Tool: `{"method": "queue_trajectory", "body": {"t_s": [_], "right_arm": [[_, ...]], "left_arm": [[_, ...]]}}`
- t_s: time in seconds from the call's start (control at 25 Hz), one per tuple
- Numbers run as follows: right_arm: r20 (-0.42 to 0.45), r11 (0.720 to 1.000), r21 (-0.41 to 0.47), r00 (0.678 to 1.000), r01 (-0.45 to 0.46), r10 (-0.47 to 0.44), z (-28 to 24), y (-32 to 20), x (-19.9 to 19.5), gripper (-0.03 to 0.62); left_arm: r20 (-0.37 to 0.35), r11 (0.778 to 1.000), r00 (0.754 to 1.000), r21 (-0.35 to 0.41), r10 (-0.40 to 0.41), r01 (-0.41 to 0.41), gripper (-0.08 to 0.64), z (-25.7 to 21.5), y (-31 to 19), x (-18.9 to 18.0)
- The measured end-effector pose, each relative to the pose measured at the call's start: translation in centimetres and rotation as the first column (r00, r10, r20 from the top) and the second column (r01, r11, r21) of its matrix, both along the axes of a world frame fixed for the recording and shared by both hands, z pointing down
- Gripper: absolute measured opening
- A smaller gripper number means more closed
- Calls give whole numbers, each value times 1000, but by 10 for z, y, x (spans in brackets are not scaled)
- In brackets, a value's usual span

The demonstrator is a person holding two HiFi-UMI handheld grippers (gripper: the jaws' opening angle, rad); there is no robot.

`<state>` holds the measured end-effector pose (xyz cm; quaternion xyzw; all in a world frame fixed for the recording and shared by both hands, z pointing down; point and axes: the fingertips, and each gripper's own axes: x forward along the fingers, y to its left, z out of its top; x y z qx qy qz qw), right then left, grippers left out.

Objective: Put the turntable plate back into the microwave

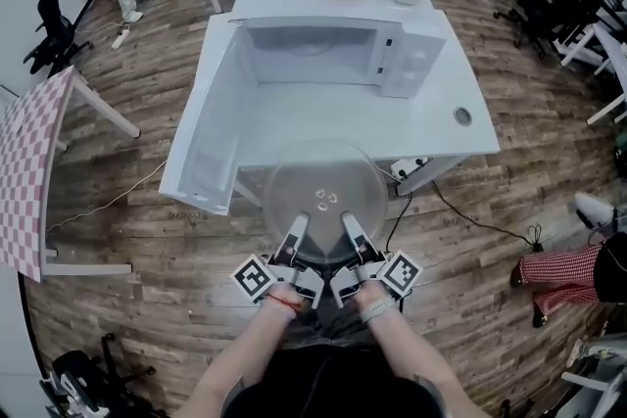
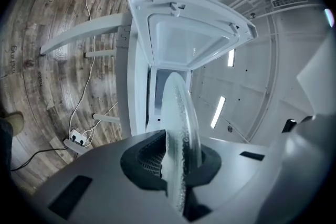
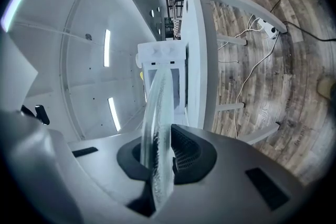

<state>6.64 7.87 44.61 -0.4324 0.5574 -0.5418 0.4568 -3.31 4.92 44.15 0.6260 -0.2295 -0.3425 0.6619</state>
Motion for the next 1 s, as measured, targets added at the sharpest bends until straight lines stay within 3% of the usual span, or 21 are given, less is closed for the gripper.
{"method": "queue_trajectory", "body": {"t_s": [0.68, 1.0], "right_arm": [[17, 994, -34, 995, 100, -100, 14, -88, 35, 40], [24, 989, -22, 989, 147, -147, 14, -127, 49, 40]], "left_arm": [[-10, 992, 993, -54, -117, 116, 32, 13, -77, 32], [-11, 985, 986, -42, -165, 165, 32, 13, -111, 47]]}}
